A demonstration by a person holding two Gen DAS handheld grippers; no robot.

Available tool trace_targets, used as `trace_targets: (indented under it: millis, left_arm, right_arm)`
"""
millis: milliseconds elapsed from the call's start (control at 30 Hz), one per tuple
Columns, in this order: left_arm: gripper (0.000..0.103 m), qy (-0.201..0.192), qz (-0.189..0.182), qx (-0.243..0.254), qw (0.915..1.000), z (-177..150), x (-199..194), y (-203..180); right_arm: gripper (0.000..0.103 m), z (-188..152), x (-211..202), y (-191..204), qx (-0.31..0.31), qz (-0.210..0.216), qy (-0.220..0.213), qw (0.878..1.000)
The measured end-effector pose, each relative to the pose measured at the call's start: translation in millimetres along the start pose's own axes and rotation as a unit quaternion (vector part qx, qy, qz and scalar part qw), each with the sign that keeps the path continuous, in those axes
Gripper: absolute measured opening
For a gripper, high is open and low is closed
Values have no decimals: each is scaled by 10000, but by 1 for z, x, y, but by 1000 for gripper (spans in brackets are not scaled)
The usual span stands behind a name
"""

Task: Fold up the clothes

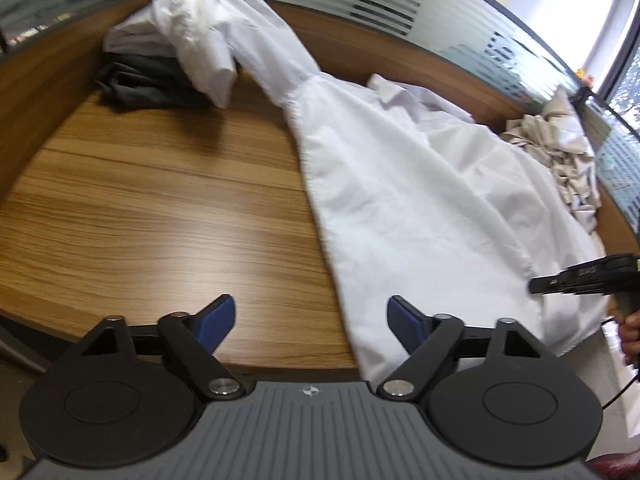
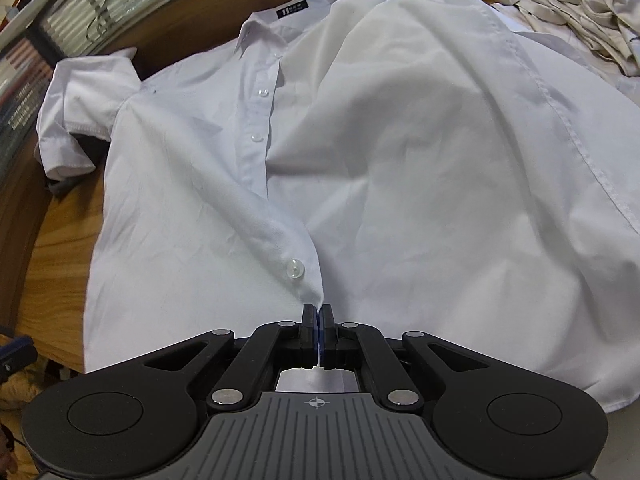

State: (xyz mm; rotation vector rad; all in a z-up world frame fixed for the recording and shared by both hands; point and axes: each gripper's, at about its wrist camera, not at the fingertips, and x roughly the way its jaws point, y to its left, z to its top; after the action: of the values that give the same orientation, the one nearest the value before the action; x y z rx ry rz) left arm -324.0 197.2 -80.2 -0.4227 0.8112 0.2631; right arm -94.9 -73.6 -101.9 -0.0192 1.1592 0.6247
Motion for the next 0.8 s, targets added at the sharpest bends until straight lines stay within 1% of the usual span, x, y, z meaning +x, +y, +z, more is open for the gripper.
trace_targets:
  millis: [67,100,133,167,200,367,467,567,633,733,800]
  left_arm:
    - [70,99,-44,34,9999,1,10,-4]
    - [69,159,-49,74,9998,1,16,-6]
    - [69,202,-57,104,9997,2,20,-8]
    - [68,217,-83,119,9997,2,22,-9]
    - [68,219,-121,148,9996,2,22,-9]
    - [68,267,-286,361,9986,0,19,-12]
    - [68,314,-434,493,9973,-3,14,-13]
    - [68,415,-536,716,9951,-11,10,-12]
    - [68,465,-577,976,9925,-20,7,-13]
    - [68,531,-632,1434,9862,-38,7,-16]
    - [68,565,-720,1650,9820,-51,10,-18]
  right_arm:
    - [5,-3,1,1,-94,-77,0,9999]
    - [8,-6,-1,1,-116,-98,-19,9999]
    - [12,-11,-4,0,-107,-36,-30,9999]
    - [20,-16,-7,-1,-98,26,-41,9999]
    - [25,-22,-9,-2,-89,88,-52,9999]
    - [29,-48,-24,-6,-43,400,-107,9991]
    - [35,-64,-31,-9,-17,578,-132,9982]
    - [37,-77,-26,-9,-49,610,-42,9981]
    - [41,-83,-23,-7,-112,589,-13,9982]
    - [41,-87,-19,-2,-190,548,47,9983]
    - [41,-89,-20,2,-280,539,68,9981]
